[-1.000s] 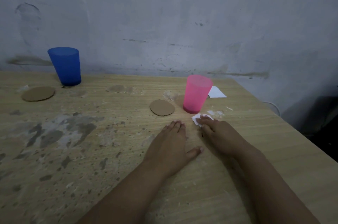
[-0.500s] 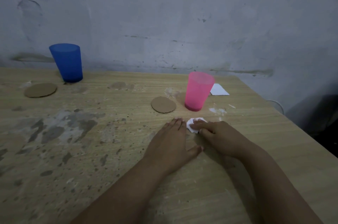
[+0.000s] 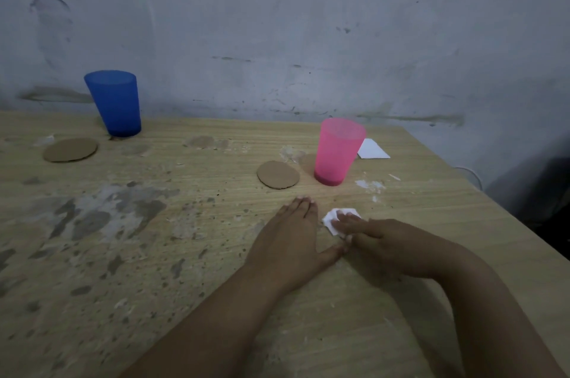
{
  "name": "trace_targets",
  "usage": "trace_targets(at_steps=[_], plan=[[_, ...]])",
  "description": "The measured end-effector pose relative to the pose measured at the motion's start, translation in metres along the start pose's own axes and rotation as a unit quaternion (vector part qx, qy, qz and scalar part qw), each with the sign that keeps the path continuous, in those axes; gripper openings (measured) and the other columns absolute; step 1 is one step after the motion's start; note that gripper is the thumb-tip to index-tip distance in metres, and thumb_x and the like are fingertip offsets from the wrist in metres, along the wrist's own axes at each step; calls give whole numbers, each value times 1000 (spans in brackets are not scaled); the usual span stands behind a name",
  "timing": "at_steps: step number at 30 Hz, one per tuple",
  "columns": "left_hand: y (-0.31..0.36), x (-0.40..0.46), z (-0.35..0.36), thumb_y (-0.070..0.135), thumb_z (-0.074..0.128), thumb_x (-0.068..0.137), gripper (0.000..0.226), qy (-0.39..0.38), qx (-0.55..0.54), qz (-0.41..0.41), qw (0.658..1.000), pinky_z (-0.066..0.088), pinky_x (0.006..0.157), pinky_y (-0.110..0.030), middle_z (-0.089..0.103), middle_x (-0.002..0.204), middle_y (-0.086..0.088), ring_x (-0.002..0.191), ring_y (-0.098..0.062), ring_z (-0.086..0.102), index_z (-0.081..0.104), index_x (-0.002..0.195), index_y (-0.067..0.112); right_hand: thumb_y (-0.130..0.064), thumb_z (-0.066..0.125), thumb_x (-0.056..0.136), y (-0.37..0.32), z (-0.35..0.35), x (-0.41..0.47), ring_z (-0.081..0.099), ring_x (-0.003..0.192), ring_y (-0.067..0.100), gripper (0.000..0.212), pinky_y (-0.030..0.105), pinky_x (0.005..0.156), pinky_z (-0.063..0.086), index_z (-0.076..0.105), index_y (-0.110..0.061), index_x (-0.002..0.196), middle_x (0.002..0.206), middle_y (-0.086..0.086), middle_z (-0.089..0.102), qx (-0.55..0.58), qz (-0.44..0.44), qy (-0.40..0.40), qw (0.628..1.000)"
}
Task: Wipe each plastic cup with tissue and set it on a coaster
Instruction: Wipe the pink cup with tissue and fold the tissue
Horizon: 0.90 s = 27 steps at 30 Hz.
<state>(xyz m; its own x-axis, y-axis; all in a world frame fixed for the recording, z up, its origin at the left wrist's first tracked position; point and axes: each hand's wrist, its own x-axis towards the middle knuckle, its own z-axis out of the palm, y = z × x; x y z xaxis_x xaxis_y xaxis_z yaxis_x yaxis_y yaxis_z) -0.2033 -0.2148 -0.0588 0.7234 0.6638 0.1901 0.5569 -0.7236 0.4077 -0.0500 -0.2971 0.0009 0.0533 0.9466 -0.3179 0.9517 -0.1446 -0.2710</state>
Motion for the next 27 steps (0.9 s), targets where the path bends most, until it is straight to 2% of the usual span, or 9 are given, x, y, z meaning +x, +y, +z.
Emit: trace_targets(at_steps=[2,4,7,11,15,18,22,24,27], plan=[[1,0,-1,68,38,87,91,-8,10,-1,1000,-1,115,-24,5,161,-3,147,-12,3,8,152,12,-22,33,101,9,-2,-7,13,140,-1,47,15,107,15,26,-32,146,149,-25,8,-9,24,-11,1000],[2,0,-2,68,38,87,91,-6,15,1,1000,-2,115,-24,5,161,-3,147,-12,2,8,152,12,-22,34,101,12,-2,-4,11,145,8,50,21,113,13,18,-28,148,158,-11,5,-51,46,-6,998],[2,0,-2,67,39,87,90,-2,16,2,1000,-1,116,-24,7,161,-3,147,-12,3,9,152,11,-23,31,101,3,5,13,4,146,9,52,24,115,10,12,-22,149,160,-2,0,-48,44,48,997],[1,0,-1,65,40,88,88,-2,6,7,1000,0,116,-23,8,161,-3,147,-11,5,9,152,13,-18,35,98,-4,8,13,12,145,9,52,24,115,12,22,-28,147,158,-8,6,6,1,47,999],[1,0,-1,68,38,87,91,-13,18,1,1000,-2,116,-25,4,161,-2,147,-11,2,6,152,13,-22,36,98,16,3,-4,28,141,11,46,23,110,22,33,-36,142,155,-15,16,-1,46,37,998],[2,0,-1,68,37,87,91,-11,21,2,1000,-2,116,-25,5,161,-2,147,-11,2,8,152,12,-21,32,99,17,5,8,23,143,15,47,22,109,21,27,-29,146,158,-4,14,-31,87,103,990],[1,1,0,67,38,87,90,-8,26,5,1000,0,116,-25,8,161,-3,147,-12,4,9,152,12,-18,31,100,4,13,23,10,146,9,47,21,113,9,25,-22,147,158,-4,12,4,26,109,994],[0,1,0,67,38,87,90,-6,23,3,1000,1,117,-26,9,161,-3,147,-11,4,10,152,13,-19,33,100,4,12,19,16,145,13,45,24,114,12,31,-29,144,157,-9,15,35,10,83,996],[0,1,0,68,36,87,90,-13,32,1,999,0,117,-27,7,161,-2,147,-12,3,8,152,13,-22,32,100,13,7,9,27,141,15,42,21,108,21,36,-32,141,155,-10,22,15,60,82,995]])
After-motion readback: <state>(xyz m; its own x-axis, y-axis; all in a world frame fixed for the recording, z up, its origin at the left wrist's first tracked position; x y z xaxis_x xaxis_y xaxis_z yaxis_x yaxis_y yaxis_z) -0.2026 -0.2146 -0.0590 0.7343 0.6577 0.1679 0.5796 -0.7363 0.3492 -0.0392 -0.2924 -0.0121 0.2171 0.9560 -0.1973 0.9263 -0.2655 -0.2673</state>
